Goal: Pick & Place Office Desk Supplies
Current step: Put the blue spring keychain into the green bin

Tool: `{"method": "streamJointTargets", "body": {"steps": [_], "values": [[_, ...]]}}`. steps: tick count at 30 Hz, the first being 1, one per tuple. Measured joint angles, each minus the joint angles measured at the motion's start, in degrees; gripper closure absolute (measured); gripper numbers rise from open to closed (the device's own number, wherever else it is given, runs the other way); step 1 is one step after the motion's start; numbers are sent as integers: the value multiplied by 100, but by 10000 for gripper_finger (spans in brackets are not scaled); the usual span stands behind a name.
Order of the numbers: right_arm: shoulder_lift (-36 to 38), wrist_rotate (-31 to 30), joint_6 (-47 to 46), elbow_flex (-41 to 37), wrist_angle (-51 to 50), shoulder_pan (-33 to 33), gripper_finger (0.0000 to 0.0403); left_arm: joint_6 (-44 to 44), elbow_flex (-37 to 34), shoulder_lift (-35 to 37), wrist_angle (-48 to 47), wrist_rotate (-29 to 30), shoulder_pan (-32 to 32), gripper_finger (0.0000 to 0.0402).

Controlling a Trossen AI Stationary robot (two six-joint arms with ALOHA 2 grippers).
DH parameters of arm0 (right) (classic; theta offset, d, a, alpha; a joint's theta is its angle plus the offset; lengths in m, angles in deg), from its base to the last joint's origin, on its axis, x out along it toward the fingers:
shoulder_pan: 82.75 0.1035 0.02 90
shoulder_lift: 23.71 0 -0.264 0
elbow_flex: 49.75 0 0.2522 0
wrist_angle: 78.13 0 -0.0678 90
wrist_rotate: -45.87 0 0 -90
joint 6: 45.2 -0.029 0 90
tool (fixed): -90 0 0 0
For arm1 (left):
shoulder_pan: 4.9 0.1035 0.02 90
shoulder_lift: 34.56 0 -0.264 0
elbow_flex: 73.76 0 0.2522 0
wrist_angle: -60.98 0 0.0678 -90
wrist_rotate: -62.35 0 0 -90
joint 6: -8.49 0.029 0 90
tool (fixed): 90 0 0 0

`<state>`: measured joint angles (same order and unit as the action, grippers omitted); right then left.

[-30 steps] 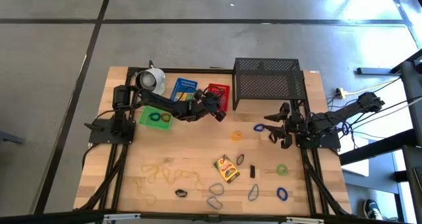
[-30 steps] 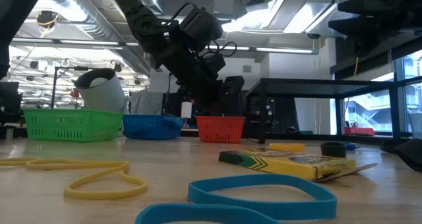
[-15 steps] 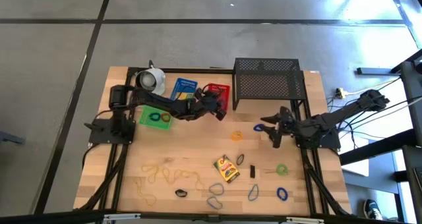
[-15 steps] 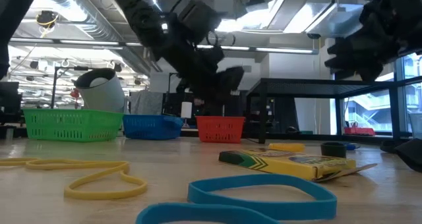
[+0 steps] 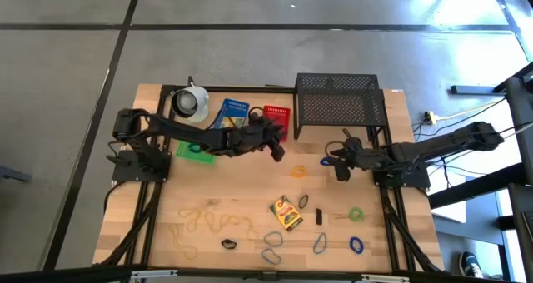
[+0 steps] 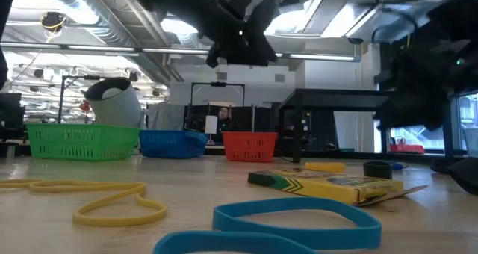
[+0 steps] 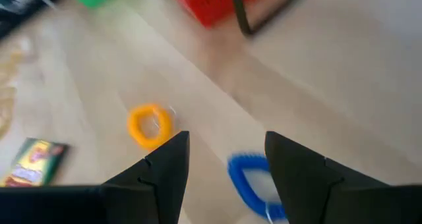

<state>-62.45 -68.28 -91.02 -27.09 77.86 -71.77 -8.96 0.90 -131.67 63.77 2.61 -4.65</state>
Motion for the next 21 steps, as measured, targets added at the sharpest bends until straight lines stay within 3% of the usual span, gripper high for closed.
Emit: {"method": "streamJointTargets", "body": {"steps": [8,21], "values": [[-750,1076,-324,26,-74,-534,202,175,0,27,15,23,-325,288],[-2267,1262,339,730,-52,-616,201,175,0,23,-2,27,-365,287]]}}
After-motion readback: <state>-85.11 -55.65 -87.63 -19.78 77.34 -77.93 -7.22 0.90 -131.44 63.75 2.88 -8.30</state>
